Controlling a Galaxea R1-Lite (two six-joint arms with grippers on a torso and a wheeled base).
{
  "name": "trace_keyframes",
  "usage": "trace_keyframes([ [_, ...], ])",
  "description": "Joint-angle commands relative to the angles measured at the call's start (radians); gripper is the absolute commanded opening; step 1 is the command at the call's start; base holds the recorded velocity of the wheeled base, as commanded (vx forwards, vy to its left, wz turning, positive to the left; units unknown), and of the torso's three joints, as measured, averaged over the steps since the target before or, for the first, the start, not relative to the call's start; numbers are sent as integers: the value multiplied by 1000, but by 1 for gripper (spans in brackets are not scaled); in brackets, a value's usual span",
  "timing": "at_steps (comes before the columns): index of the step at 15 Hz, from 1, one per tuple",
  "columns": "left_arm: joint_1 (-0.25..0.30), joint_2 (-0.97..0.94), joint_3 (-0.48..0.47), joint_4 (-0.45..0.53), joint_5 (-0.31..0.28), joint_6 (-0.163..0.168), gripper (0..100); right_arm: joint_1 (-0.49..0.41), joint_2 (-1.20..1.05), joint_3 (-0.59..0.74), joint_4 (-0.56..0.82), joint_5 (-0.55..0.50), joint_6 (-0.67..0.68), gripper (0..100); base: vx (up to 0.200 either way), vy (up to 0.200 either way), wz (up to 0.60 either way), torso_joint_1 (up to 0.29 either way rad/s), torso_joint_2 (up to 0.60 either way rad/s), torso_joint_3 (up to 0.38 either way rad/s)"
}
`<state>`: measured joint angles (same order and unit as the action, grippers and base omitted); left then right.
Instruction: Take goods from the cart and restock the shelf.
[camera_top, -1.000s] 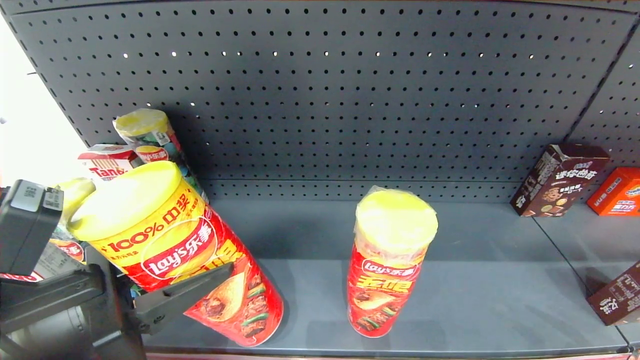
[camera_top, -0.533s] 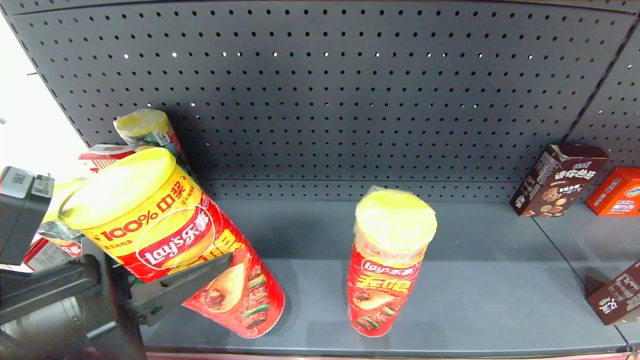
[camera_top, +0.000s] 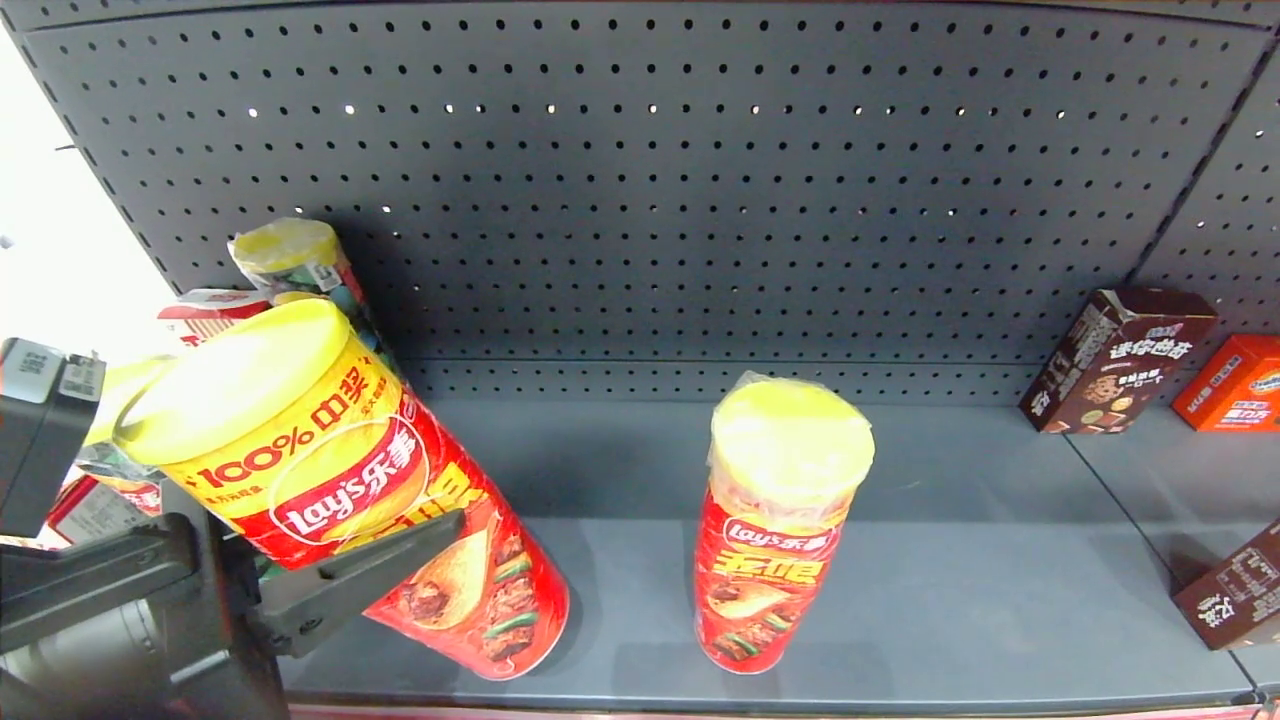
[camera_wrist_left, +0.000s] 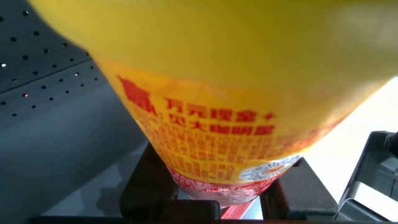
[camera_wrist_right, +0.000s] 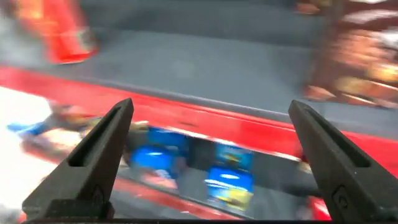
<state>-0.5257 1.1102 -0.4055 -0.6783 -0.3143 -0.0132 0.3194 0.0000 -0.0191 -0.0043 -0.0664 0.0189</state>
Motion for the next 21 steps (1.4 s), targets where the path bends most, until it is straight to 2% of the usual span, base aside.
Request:
trace_keyframes([
  [1,0,-1,1,-1,1,-1,0,-2,0,19,3,-16,-14,100,0,0,0,0,0,0],
  [7,-7,-1,-21,0,-2,2,0,14,0,19,3,8,-31,100,0,0,0,0,0,0],
  [8,-8,0,-22,0,-2,12,0,14,0,19,3,8,-31,100,0,0,0,0,0,0],
  [10,-7,33,-33,2,-2,53,0,14,0,19,3,8,-31,100,0,0,0,0,0,0],
  [15,3,218,-213,0,-2,82,0,15,0,19,3,8,-31,100,0,0,0,0,0,0],
  [18,6,280,-253,2,-11,87,0,15,0,19,3,8,-31,100,0,0,0,0,0,0],
  [20,23,315,-291,19,-59,87,0,15,0,19,3,8,-31,100,0,0,0,0,0,0],
  [21,43,316,-349,125,-134,90,0,14,0,19,3,8,-31,100,0,0,0,0,0,0],
])
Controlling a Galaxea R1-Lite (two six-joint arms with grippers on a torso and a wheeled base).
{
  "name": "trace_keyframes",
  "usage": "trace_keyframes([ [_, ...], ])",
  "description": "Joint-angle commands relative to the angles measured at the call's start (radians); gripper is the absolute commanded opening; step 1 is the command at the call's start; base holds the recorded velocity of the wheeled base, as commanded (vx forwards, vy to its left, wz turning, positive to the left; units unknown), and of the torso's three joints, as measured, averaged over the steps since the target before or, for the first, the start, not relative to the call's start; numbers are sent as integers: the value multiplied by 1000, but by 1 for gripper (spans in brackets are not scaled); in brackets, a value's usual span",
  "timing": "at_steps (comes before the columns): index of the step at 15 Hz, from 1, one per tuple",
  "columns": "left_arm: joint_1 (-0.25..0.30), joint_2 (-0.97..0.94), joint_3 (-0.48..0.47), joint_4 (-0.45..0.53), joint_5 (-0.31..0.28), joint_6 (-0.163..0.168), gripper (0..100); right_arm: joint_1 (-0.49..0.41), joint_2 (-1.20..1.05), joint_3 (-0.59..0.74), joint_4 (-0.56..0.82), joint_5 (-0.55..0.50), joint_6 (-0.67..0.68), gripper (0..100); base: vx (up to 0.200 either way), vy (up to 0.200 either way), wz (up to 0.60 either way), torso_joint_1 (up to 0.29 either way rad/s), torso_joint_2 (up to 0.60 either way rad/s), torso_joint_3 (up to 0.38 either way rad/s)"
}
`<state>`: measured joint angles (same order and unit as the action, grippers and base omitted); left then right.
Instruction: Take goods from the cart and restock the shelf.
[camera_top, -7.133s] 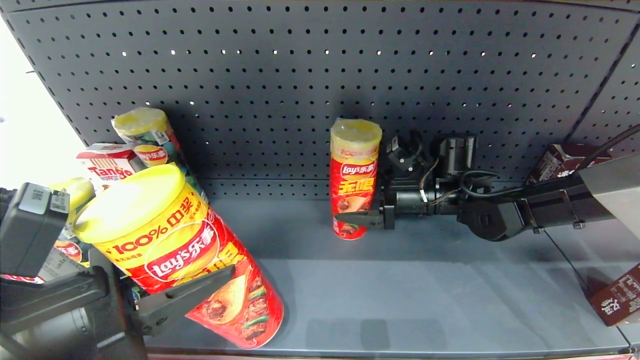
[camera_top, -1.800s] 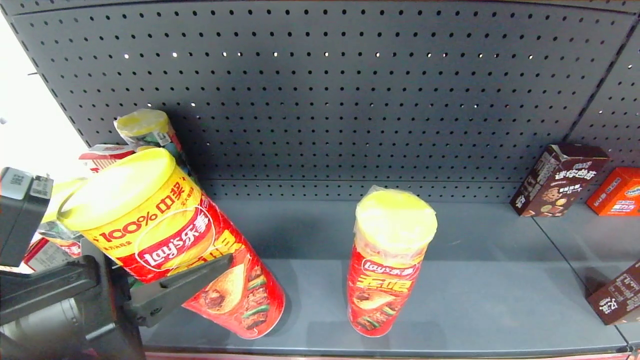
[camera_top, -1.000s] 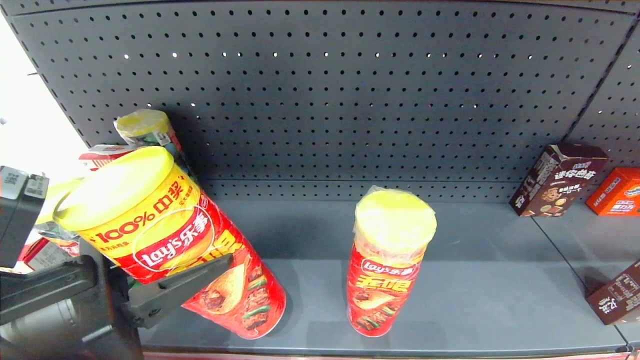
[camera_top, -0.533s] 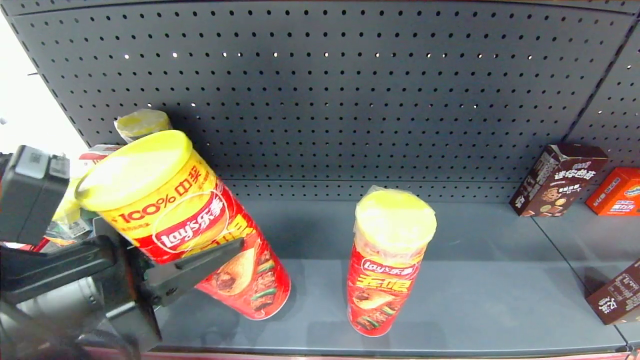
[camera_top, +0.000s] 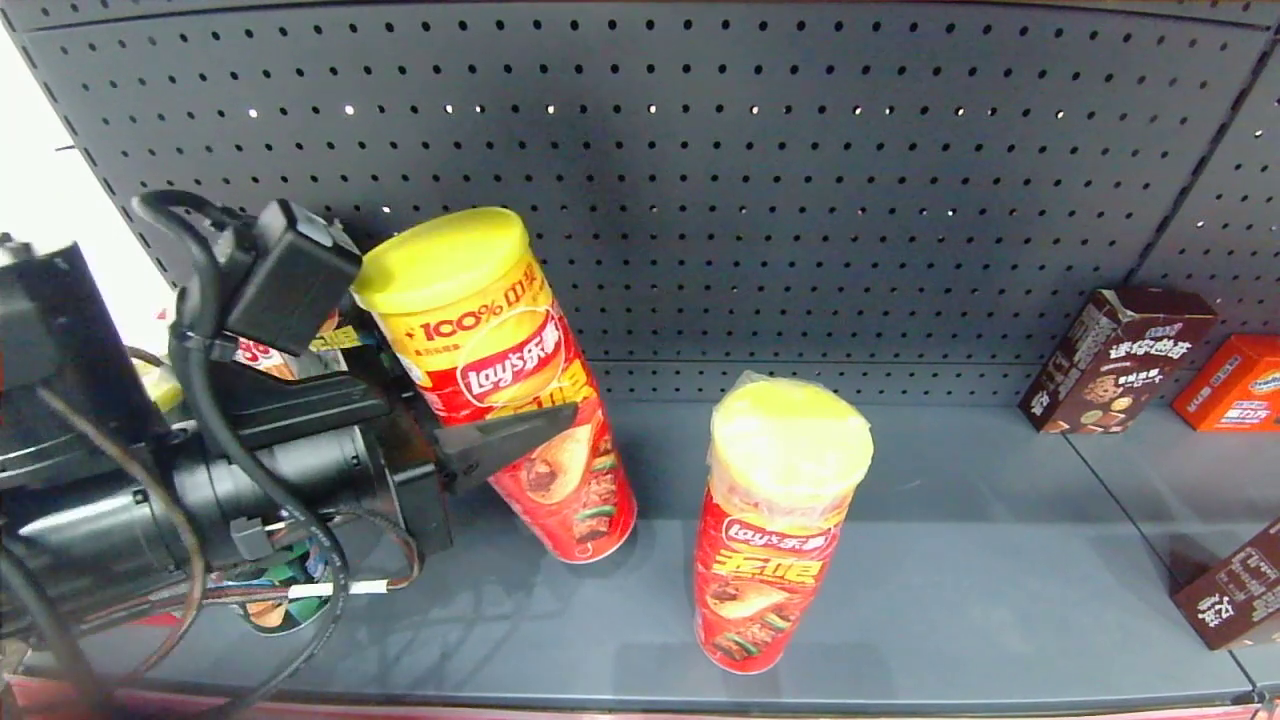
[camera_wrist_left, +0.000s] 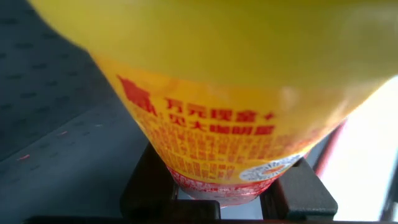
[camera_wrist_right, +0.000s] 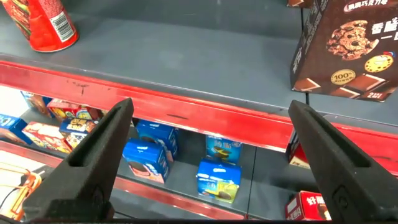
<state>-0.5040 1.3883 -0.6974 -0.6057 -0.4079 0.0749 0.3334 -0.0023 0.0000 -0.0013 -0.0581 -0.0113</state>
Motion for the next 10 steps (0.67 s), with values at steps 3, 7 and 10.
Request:
trace_keyframes([
  [3,16,38,-154,213,-49,111,0,1,2,0,0,0,-1,100,0,0,0,0,0,0],
  [7,18,138,-229,198,-109,144,0,-1,2,0,0,0,-1,100,0,0,0,0,0,0],
  [10,21,224,-327,201,-112,169,0,-1,2,0,0,0,-1,100,0,0,0,0,0,0],
])
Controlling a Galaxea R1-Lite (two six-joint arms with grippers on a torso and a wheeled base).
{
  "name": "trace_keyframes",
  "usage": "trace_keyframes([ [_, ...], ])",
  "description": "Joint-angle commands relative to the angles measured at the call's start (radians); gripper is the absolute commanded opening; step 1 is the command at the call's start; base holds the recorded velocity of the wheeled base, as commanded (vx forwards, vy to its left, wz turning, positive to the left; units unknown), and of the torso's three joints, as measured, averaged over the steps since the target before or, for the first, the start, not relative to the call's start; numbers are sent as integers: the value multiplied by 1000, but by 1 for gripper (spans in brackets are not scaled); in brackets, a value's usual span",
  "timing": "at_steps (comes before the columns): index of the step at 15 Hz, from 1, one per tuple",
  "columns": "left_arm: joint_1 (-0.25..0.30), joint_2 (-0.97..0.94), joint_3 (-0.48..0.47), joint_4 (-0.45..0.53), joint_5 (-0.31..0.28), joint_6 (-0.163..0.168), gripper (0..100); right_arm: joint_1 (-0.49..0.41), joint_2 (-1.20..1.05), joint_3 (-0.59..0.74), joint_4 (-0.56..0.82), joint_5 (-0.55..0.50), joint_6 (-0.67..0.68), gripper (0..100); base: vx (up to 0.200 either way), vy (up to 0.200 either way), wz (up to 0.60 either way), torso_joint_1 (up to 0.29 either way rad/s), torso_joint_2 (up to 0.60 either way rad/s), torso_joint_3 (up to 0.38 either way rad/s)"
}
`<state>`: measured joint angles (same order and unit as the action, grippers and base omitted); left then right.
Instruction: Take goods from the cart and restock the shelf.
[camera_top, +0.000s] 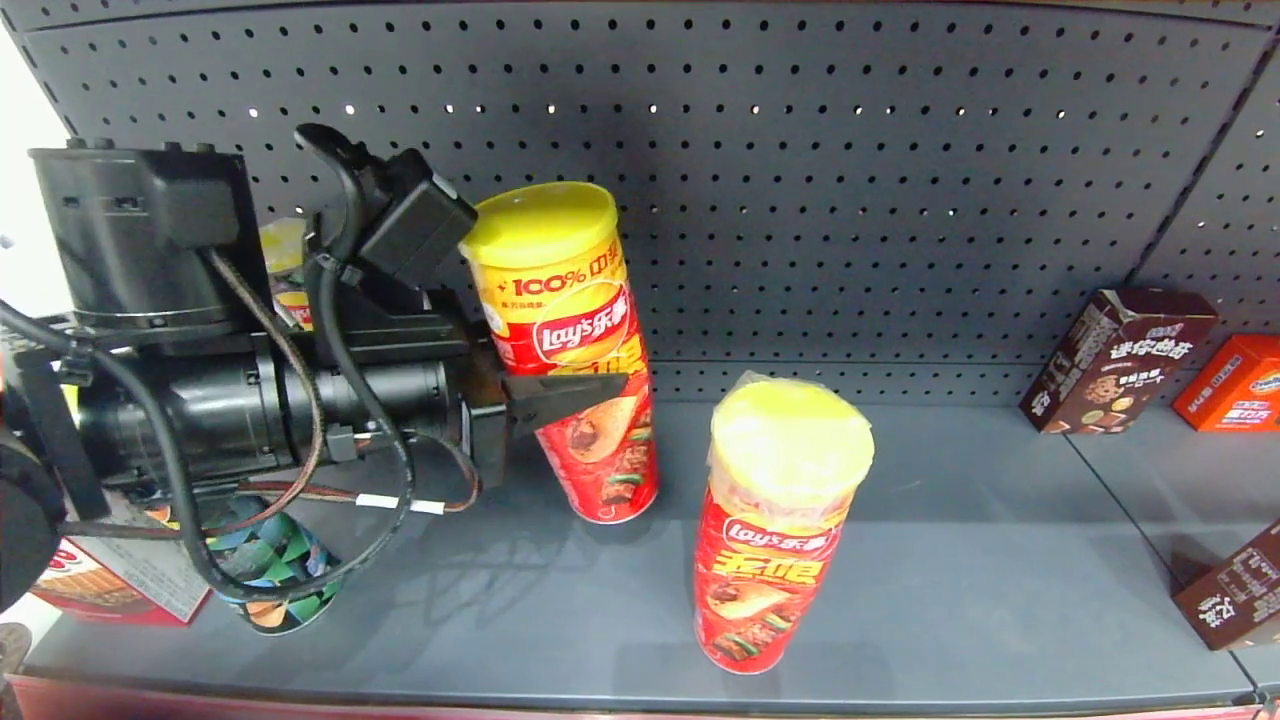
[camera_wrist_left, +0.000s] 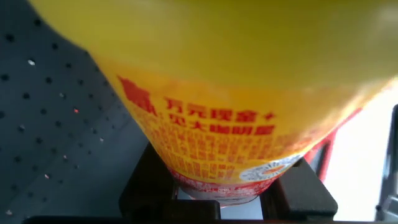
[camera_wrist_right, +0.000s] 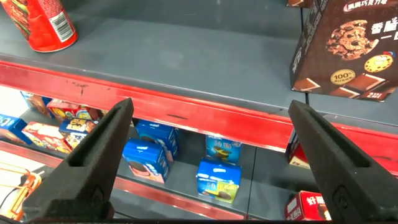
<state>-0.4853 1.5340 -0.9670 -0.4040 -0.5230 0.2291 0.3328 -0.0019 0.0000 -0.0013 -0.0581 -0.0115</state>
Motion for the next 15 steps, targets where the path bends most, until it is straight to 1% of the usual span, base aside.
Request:
trace_keyframes([
  [1,2,78,-58,-1,3,15,0,0,2,0,0,0,-1,100,0,0,0,0,0,0],
  [2,7,144,-136,7,1,58,0,2,2,0,0,0,-1,100,0,0,0,0,0,0],
  [3,8,170,-168,8,-2,81,0,0,2,0,0,0,-1,100,0,0,0,0,0,0],
  [4,8,199,-206,10,-6,96,0,2,2,0,0,-2,-1,100,0,0,0,0,0,0],
  [6,8,238,-248,11,-8,107,0,0,2,0,0,0,-1,100,0,0,0,0,0,0],
  [7,8,265,-279,14,-17,105,0,0,2,0,0,0,1,100,0,0,0,0,0,0],
  [8,8,285,-300,37,-31,107,0,0,2,0,0,0,-1,100,0,0,0,0,0,0],
  [10,8,311,-346,87,-31,111,0,0,2,0,0,0,-1,100,0,0,0,0,0,0],
  [13,7,353,-384,90,-34,119,0,0,2,0,0,0,-1,100,0,0,0,0,0,0],
  [15,5,370,-392,90,-34,119,0,0,2,0,0,0,-1,100,0,0,0,0,0,0],
])
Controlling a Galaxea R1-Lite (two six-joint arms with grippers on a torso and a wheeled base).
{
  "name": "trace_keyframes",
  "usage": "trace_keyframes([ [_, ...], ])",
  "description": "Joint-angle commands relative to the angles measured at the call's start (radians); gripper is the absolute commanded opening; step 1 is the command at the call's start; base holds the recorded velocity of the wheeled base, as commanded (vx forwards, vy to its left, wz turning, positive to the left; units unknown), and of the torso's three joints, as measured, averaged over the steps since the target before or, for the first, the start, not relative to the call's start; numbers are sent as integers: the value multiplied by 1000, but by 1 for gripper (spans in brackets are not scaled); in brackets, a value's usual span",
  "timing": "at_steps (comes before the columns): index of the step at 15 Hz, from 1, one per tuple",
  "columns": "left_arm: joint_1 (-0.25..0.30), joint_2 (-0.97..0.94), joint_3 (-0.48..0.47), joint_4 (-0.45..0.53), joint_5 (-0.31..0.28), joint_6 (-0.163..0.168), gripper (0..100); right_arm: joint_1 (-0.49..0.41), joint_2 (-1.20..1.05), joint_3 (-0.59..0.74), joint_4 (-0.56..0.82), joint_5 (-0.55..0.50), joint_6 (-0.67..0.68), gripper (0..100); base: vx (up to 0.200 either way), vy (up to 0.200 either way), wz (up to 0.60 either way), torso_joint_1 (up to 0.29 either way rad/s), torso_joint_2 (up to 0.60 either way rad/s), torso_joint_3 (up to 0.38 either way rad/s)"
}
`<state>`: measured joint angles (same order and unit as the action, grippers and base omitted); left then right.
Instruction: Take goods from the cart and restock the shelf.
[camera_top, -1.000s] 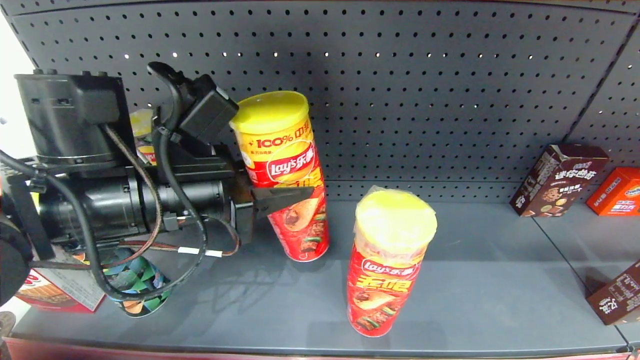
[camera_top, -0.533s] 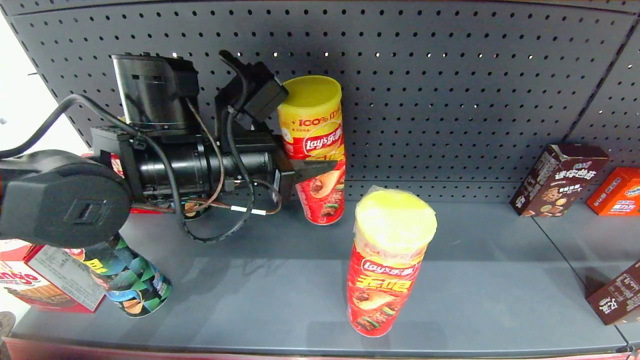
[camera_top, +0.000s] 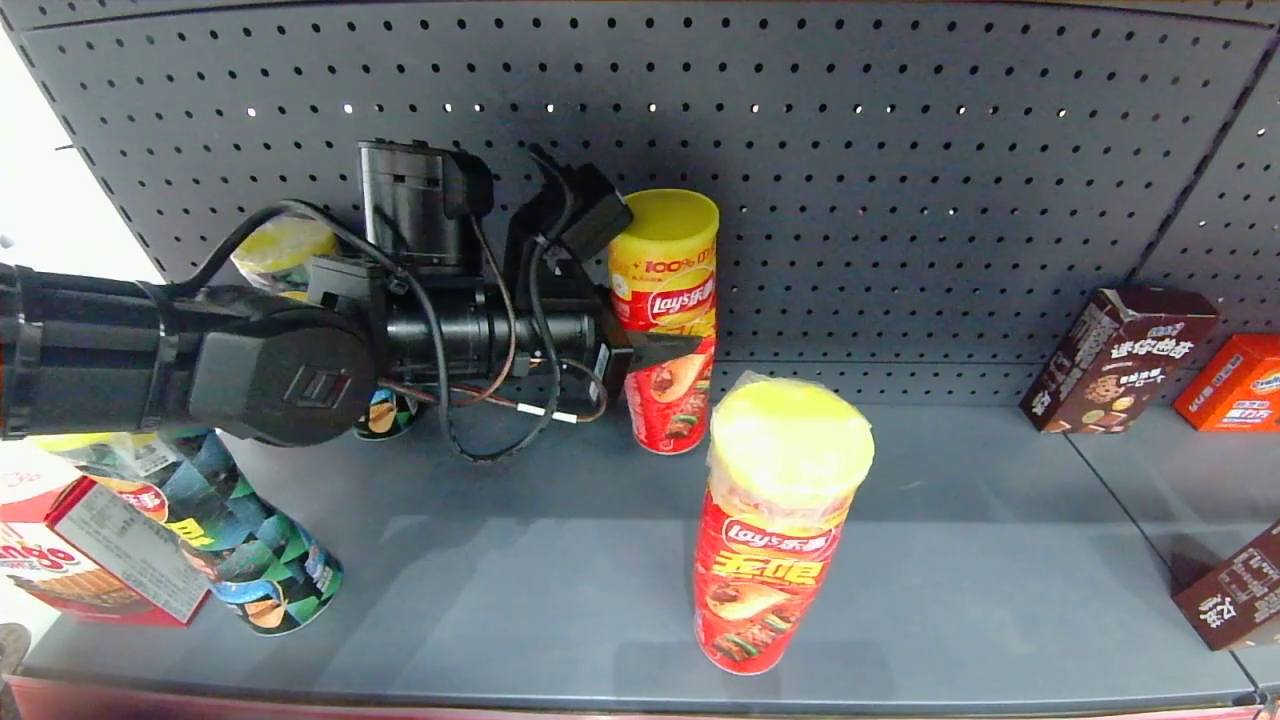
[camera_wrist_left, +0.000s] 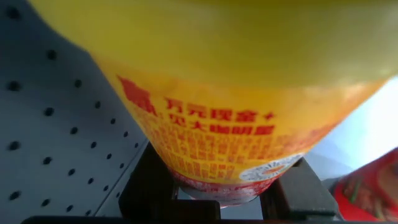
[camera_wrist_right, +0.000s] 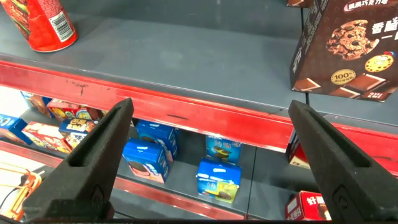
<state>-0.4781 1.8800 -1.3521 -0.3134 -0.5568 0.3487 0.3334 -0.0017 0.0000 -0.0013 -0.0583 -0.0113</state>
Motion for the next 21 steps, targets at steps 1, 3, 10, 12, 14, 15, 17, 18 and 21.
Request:
trace_keyframes([
  [1,-2,28,-7,-1,0,-1,0,1,2,0,0,0,1,100,0,0,0,0,0,0],
  [3,-2,47,-13,-1,0,-1,0,-1,2,0,0,0,-1,100,0,0,0,0,0,0],
  [10,-14,97,-58,-4,0,1,0,-1,2,0,0,0,-1,100,0,0,0,0,0,0],
  [12,-20,107,-56,-6,0,3,0,-1,2,0,0,0,-1,100,0,0,0,0,0,0],
  [14,-24,117,-56,-10,0,7,0,1,2,0,0,0,-1,100,0,0,0,0,0,0],
  [15,-24,120,-51,-12,0,9,0,-1,2,0,0,0,-1,100,0,0,0,0,0,0],
  [17,-33,130,-53,-13,0,12,0,-1,2,0,0,0,-1,100,0,0,0,0,0,0],
  [18,-34,130,-48,-16,2,22,0,1,2,0,0,0,-1,100,0,0,0,0,0,0],
  [21,-33,126,-51,-18,3,44,100,1,2,0,0,0,1,100,0,0,0,0,0,0],
])
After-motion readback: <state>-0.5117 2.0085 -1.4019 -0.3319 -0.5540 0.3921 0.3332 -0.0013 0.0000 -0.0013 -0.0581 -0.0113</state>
